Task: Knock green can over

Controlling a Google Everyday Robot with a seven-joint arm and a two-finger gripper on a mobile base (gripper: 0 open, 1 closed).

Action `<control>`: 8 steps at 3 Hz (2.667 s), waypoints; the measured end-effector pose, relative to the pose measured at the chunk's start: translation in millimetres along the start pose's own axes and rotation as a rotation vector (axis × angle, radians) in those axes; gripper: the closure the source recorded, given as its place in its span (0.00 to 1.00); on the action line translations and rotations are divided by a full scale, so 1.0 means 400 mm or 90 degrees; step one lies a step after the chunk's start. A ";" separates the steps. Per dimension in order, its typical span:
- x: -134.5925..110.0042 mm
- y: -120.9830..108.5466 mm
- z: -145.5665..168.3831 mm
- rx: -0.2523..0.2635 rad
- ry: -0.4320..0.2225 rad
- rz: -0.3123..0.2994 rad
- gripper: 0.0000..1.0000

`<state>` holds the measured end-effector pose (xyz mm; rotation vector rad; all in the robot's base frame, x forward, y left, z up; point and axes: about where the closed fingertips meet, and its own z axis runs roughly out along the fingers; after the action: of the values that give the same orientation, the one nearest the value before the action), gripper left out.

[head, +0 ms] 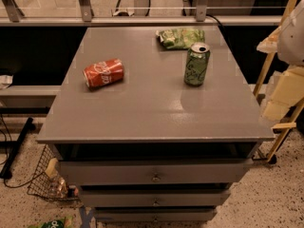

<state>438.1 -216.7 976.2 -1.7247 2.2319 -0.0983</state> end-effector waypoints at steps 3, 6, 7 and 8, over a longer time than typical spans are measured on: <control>-0.015 -0.121 0.138 -0.003 -0.205 0.101 0.00; -0.097 -0.349 0.198 0.087 -0.531 0.249 0.00; -0.137 -0.387 0.229 0.079 -0.548 0.264 0.00; -0.185 -0.419 0.254 0.068 -0.550 0.273 0.00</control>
Offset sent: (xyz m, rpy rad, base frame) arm 0.0706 0.0149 -0.0506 0.5284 -0.0385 -0.0668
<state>639.9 -177.1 936.4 -0.9142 1.8048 0.5143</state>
